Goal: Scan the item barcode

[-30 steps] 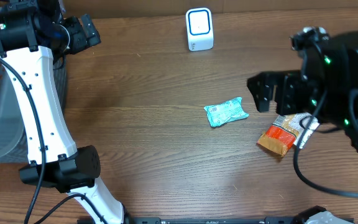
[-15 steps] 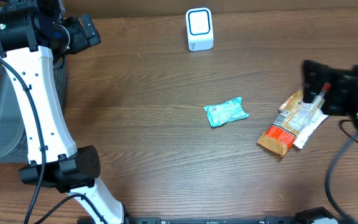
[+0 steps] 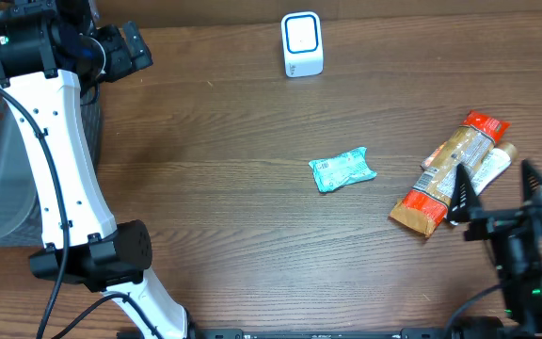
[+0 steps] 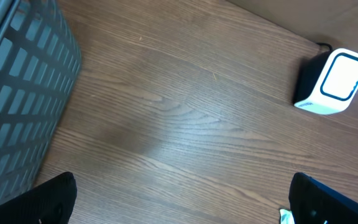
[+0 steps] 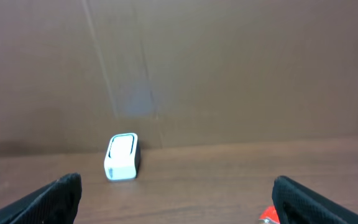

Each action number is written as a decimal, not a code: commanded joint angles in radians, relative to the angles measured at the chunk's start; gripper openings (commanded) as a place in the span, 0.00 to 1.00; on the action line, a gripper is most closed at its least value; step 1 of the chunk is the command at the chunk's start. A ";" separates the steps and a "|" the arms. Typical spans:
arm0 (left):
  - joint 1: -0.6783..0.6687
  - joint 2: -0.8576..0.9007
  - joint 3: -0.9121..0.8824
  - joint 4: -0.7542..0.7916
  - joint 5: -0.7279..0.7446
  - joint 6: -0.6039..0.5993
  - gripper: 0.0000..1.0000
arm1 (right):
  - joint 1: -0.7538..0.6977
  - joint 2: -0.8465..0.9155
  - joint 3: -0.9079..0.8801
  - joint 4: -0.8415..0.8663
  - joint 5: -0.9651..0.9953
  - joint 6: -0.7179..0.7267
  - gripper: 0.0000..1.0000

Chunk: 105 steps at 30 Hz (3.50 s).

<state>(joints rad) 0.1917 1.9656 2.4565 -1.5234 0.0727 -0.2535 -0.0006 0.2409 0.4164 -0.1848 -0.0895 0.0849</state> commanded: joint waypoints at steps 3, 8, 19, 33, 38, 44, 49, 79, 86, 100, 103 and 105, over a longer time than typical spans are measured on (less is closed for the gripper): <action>-0.002 0.003 0.019 0.002 -0.003 0.003 1.00 | -0.005 -0.124 -0.263 0.145 -0.010 -0.007 1.00; -0.002 0.003 0.019 0.002 -0.003 0.003 1.00 | -0.005 -0.192 -0.396 0.153 -0.010 -0.007 1.00; -0.002 0.003 0.019 0.002 -0.002 0.003 1.00 | 0.001 -0.238 -0.408 0.114 -0.032 0.000 1.00; -0.002 0.003 0.019 0.002 -0.002 0.003 1.00 | 0.001 -0.238 -0.408 0.114 -0.032 0.000 1.00; -0.002 0.003 0.019 0.002 -0.002 0.003 1.00 | 0.001 -0.238 -0.408 0.114 -0.032 0.000 1.00; -0.003 0.003 0.019 -0.044 -0.002 0.014 1.00 | 0.001 -0.238 -0.408 0.114 -0.032 0.000 1.00; -0.013 -0.065 -0.041 0.034 0.006 0.035 1.00 | 0.001 -0.238 -0.408 0.113 -0.032 0.000 1.00; -0.035 -1.776 -2.340 1.606 0.092 0.349 1.00 | 0.001 -0.238 -0.408 0.114 -0.032 0.000 1.00; -0.080 -1.939 -2.452 1.550 0.022 0.335 1.00 | 0.001 -0.238 -0.408 0.113 -0.032 0.000 1.00; -0.140 -1.961 -2.451 1.452 0.013 0.336 1.00 | 0.001 -0.238 -0.408 0.113 -0.032 0.000 1.00; -0.140 -1.961 -2.451 1.452 0.013 0.335 1.00 | 0.001 -0.238 -0.408 0.113 -0.032 0.000 1.00; -0.140 -1.961 -2.451 1.452 0.012 0.335 1.00 | 0.001 -0.238 -0.408 0.113 -0.032 0.000 1.00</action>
<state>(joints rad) 0.0536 0.0166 0.0109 -0.0692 0.0994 0.1032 0.0002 0.0128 0.0181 -0.0753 -0.1234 0.0826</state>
